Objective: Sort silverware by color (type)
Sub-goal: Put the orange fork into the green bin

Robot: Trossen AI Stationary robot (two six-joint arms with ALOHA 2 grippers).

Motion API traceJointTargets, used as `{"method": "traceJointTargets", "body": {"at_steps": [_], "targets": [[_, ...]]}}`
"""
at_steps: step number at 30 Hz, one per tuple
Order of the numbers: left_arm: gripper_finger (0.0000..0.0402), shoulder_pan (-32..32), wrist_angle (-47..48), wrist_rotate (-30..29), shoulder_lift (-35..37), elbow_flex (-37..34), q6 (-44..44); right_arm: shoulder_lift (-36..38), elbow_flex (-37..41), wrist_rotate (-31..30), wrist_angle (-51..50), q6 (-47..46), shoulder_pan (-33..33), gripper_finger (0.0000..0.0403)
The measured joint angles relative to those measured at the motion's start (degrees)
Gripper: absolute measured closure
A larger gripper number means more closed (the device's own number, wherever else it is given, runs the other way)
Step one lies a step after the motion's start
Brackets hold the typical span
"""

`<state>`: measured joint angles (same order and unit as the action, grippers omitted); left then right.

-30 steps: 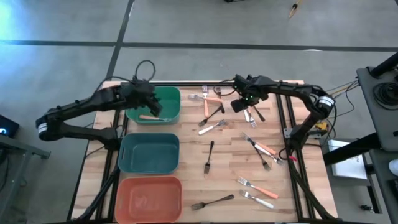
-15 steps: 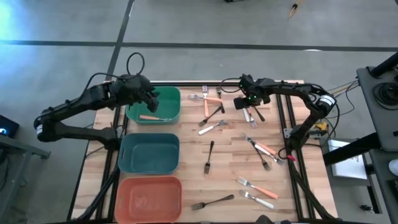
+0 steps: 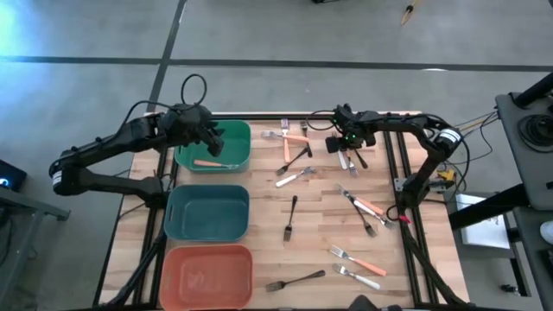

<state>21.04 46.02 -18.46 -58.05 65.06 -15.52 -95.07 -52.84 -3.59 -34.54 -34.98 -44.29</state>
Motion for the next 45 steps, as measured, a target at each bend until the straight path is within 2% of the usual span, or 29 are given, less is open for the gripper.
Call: {"method": "traceJointTargets", "body": {"at_steps": [4, 9, 16, 19, 23, 28, 30, 33, 38, 45], "targets": [[0.0263, 0.00, 0.04, 0.00, 0.04, 0.00, -0.68, -1.18, 0.06, 0.16, 0.21, 0.00, 0.00, 0.0332], [0.0263, 0.00, 0.28, 0.00, 0.65, 0.00, -1.93, 0.69, 0.13, 0.27, 0.27, 0.05, 0.02, 0.0358], [0.0263, -0.42, -1.13, 0.00, 1.93, -0.95, -0.09, 8.63, -1.06, 3.08, 0.87, -0.02, 1.26, 0.0358], [0.0263, -0.42, -4.90, 0.67, 1.97, -3.41, -0.01, 13.03, -3.00, 2.87, 1.81, 0.01, 3.10, 0.0358], [0.0263, -0.42, -16.84, 3.71, 1.91, -9.10, -0.43, 18.90, -6.18, 2.35, 7.10, 0.14, 6.91, 0.0358], [0.0263, -0.46, -45.25, 6.53, 1.84, -20.17, -4.77, 22.45, -9.52, -2.38, 16.08, 4.29, 14.00, 0.0358], [0.0263, -0.42, -55.72, 6.62, 1.44, -23.89, -6.49, 22.57, -11.57, -5.14, 17.59, 7.47, 17.22, 0.0358], [0.0263, -0.42, -63.61, 5.52, 0.44, -27.22, -8.58, 21.06, -15.24, -11.00, 18.07, 12.47, 21.82, 0.0358], [0.0263, -0.42, -64.51, 1.51, -1.61, -28.12, -10.29, 15.60, -21.79, -18.69, 18.55, 15.76, 27.17, 0.0358], [0.0263, -0.44, -63.87, 1.50, -4.99, -23.83, -7.79, 5.43, -32.26, -19.62, 17.95, 18.53, 29.78, 0.0358]]}}
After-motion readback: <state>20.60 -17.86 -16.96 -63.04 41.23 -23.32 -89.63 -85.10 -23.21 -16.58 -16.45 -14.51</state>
